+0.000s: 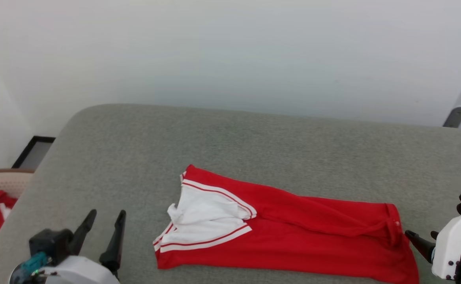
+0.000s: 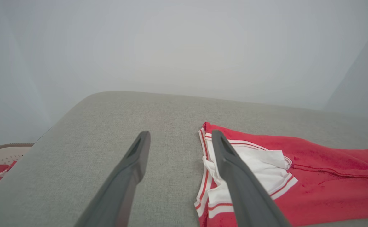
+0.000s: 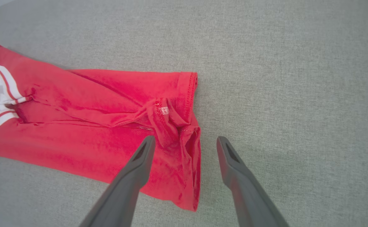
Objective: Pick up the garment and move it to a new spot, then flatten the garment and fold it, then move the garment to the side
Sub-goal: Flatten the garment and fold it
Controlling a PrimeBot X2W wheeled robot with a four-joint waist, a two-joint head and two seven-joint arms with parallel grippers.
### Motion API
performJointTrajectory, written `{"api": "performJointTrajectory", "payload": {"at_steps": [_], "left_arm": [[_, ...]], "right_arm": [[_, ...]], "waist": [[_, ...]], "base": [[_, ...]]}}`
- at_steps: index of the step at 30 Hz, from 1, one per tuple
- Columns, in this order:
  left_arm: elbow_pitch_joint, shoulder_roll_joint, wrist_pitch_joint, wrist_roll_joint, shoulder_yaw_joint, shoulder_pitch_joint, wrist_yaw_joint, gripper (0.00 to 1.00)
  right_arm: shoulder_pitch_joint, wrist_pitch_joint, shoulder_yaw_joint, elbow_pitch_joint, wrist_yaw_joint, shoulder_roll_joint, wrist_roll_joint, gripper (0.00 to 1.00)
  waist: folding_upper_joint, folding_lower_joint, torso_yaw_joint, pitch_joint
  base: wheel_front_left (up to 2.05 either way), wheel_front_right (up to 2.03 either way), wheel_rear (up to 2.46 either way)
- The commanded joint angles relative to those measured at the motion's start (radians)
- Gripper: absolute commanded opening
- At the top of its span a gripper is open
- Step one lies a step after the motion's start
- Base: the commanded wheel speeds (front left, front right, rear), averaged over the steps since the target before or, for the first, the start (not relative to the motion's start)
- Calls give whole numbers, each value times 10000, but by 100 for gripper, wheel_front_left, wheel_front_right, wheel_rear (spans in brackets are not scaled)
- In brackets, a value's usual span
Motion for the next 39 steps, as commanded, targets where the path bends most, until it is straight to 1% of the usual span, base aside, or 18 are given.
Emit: {"api": "performJointTrajectory", "payload": {"at_steps": [1,7,13,19,23,25,26,27,28,29,32,39], "left_arm": [[12,-133,-34,267,258,231,-140,100],[35,-898,-35,1000,1339,855,-597,100],[37,-1455,-34,1524,1939,1096,-992,100],[22,-2041,-34,1916,2454,1157,-1298,100],[100,-2354,-35,2137,2717,1091,-1495,100],[112,-2417,-35,2206,2762,1071,-1559,100],[137,-2538,-35,2333,2881,1034,-1675,100],[152,-2599,-35,2368,2953,1030,-1703,100],[164,-2670,-35,2403,3034,1029,-1763,100],[167,-2750,-35,2452,3124,1029,-1786,100],[210,-2948,-35,2626,3343,1075,-1920,100],[190,-3337,-35,2943,3838,1161,-2134,100]], "right_arm": [[-190,112,-68,169,-8,72,-117,100],[-649,455,-222,1194,-8,147,-365,100],[-1172,584,-337,2255,-8,209,-496,100],[-1864,727,-507,3460,-8,320,-651,100],[-2249,1296,-681,4500,-8,506,-756,100],[-2326,1453,-678,4706,-8,591,-736,100],[-2459,1667,-600,4975,-3,708,-747,100],[-2500,1797,-573,5109,-2,791,-692,97],[-2554,1896,-529,5214,0,849,-678,5],[-2558,1993,-468,5289,2,904,-654,0],[-2632,2106,-500,5431,12,956,-511,0],[-2913,2050,-585,5202,9,684,-117,0]], "waist": [[0,0,163,28],[0,0,619,154],[0,0,1115,481],[0,0,1459,935],[0,0,1583,1164],[0,0,1614,1210],[0,0,1647,1275],[0,0,1653,1300],[0,0,1656,1323],[0,0,1658,1341],[0,0,1653,1384],[0,0,1559,1450]], "base": [[0,0,0],[0,0,0],[0,0,0],[0,0,0],[0,0,0],[0,0,0],[0,0,0],[0,0,0],[0,0,0],[0,0,0],[0,0,0],[0,0,0]]}}
